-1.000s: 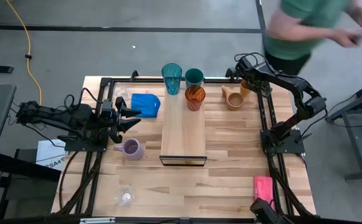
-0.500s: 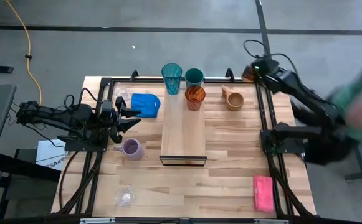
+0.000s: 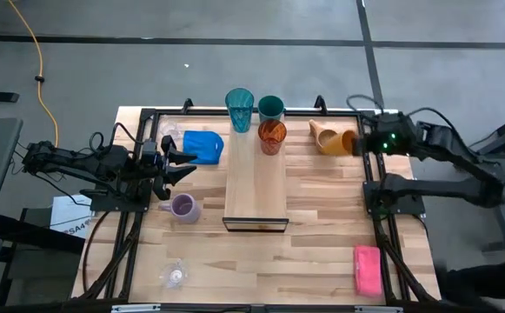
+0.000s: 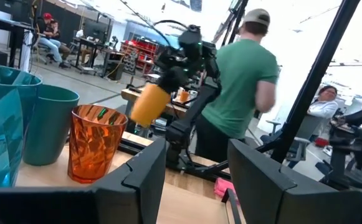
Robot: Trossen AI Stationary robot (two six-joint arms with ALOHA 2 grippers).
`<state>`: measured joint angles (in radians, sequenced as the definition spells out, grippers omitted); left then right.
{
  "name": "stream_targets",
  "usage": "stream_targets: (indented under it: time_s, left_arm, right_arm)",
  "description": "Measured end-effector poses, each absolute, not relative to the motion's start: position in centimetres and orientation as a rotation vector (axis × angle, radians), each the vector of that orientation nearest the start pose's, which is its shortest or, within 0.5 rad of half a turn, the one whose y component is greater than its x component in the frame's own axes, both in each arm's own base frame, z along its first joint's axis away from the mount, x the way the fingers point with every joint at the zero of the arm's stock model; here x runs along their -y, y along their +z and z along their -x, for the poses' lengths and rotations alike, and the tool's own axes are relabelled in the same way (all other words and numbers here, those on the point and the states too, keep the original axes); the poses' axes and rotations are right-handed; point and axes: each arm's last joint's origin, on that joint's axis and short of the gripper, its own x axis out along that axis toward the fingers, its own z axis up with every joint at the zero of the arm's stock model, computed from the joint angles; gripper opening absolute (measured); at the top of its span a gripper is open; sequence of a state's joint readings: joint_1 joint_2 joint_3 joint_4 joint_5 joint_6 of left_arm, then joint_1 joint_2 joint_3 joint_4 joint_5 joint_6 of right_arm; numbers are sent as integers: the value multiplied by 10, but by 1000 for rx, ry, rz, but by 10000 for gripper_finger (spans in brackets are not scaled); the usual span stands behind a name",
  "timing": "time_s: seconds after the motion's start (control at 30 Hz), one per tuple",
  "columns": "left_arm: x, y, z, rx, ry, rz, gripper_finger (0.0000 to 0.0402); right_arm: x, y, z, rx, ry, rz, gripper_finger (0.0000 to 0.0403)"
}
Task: Stack small to large cups/mugs on shelf
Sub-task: Put the yellow cup on the shelf
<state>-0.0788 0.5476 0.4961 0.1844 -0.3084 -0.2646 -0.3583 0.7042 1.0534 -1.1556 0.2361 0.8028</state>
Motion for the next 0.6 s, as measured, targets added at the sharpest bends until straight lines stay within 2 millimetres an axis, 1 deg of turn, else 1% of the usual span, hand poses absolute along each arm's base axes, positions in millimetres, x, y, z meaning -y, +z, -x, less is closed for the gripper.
stream_targets:
  time_s: [0.07, 0.13, 0.27, 0.33, 0.47, 0.6]
  left_arm:
    - [2, 301, -137, 161, 211, 291, 161]
    - [2, 301, -137, 161, 210, 291, 161]
    - [2, 301, -137, 165, 210, 292, 161]
    - [2, 304, -137, 194, 206, 298, 161]
    - [2, 312, -135, 275, 184, 306, 161]
    - [3, 314, -135, 295, 151, 303, 161]
  right_arm:
    - [32, 348, -92, -552, -744, -760, 0]
    - [26, 353, -100, -514, -634, -720, 0]
    - [14, 371, -125, -363, -408, -593, 0]
    - [8, 381, -137, -277, -316, -526, 0]
    - [-2, 394, -150, -156, -193, -442, 0]
    - [-9, 398, -155, -123, -140, -403, 0]
